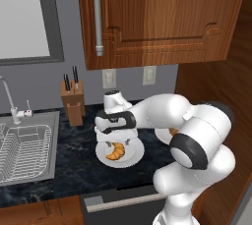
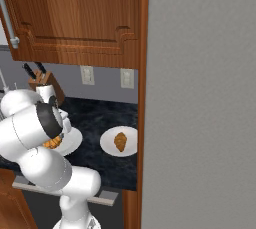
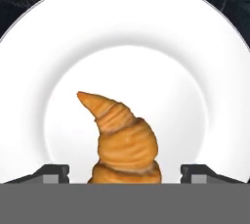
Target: Place the pastries on the plates.
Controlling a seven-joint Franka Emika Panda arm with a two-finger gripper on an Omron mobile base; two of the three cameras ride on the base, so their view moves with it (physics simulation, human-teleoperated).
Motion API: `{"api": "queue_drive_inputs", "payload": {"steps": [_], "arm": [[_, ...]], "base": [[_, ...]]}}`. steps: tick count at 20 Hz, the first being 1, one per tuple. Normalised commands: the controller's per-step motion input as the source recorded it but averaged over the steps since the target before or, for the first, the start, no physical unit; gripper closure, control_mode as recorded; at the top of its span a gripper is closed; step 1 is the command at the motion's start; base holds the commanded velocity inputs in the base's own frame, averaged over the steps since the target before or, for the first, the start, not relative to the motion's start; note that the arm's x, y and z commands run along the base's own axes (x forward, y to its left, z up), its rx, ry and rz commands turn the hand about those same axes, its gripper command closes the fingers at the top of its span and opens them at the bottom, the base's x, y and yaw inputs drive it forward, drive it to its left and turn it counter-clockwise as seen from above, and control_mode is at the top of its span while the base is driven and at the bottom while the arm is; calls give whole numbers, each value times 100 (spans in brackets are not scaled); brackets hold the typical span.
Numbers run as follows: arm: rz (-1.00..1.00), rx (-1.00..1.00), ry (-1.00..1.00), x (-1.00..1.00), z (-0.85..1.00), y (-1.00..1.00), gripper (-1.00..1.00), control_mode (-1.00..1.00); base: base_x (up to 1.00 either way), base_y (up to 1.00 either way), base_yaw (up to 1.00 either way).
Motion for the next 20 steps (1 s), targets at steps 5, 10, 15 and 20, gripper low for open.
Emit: {"api": "queue_drive_inputs", "payload": {"steps": [5, 10, 15, 20], "arm": [[0, 0, -1, -1, 11, -5, -100, -100], [0, 0, -2, -46, 36, 0, -100, -100], [0, 0, -2, -63, 12, 0, -100, -100], [0, 0, -1, -64, 25, -4, -100, -100]], "base": [[0, 0, 0], [0, 0, 0], [0, 0, 0], [0, 0, 0]]}}
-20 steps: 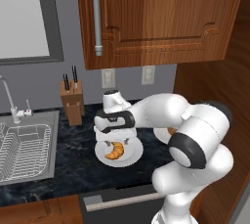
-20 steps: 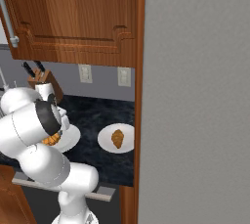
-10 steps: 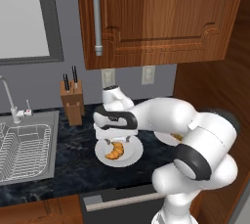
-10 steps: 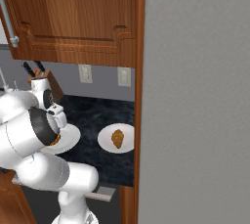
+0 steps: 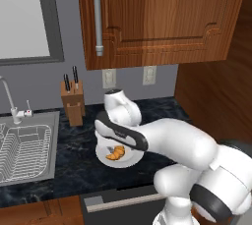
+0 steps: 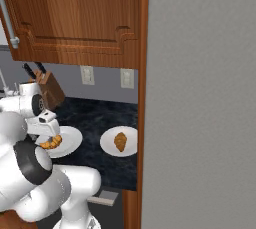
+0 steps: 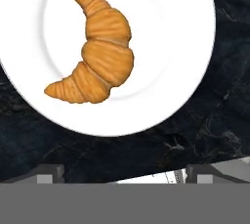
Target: Place the pastries on the plates.
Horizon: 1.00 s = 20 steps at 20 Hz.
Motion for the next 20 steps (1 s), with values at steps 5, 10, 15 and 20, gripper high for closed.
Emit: {"api": "queue_drive_inputs", "payload": {"steps": [5, 10, 15, 20], "arm": [[0, 1, 0, -59, 57, -9, -100, -100], [0, 0, 0, -68, 66, -23, -100, -100], [0, 0, 0, -81, 56, -27, -100, -100], [0, 0, 0, -75, 55, -29, -100, -100]], "base": [[0, 0, 0], [0, 0, 0], [0, 0, 0], [0, 0, 0]]}}
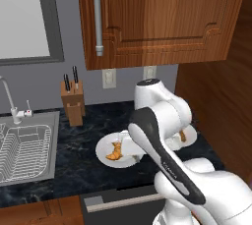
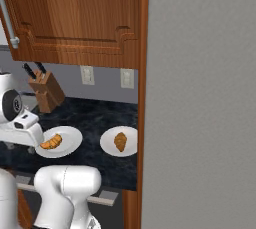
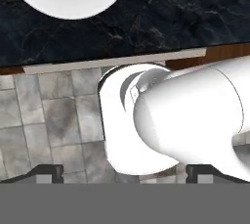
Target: Place the pastries on the plates.
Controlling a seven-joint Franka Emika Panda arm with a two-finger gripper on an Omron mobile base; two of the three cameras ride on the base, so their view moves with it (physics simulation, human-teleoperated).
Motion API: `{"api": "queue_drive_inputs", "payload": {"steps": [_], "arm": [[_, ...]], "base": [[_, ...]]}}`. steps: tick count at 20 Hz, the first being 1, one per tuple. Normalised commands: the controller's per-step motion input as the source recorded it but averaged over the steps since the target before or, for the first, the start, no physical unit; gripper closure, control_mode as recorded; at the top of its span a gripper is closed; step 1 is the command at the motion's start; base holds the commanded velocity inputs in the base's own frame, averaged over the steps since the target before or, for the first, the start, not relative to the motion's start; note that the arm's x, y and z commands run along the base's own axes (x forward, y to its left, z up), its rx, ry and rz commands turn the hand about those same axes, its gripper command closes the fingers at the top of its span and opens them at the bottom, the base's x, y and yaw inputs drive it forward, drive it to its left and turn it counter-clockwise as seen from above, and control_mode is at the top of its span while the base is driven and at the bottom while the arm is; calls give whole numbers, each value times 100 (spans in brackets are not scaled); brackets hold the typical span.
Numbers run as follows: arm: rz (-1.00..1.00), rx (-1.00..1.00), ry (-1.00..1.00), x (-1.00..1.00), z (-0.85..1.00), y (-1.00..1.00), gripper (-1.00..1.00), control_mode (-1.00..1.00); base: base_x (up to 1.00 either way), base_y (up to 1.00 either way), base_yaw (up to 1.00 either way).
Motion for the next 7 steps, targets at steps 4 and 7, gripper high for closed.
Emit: {"api": "queue_drive_inputs", "payload": {"steps": [4, 7], "arm": [[0, 0, 0, -21, 56, -33, -100, -100], [0, 0, -4, 0, 51, -25, -100, -100]], "base": [[0, 0, 0], [0, 0, 0]]}}
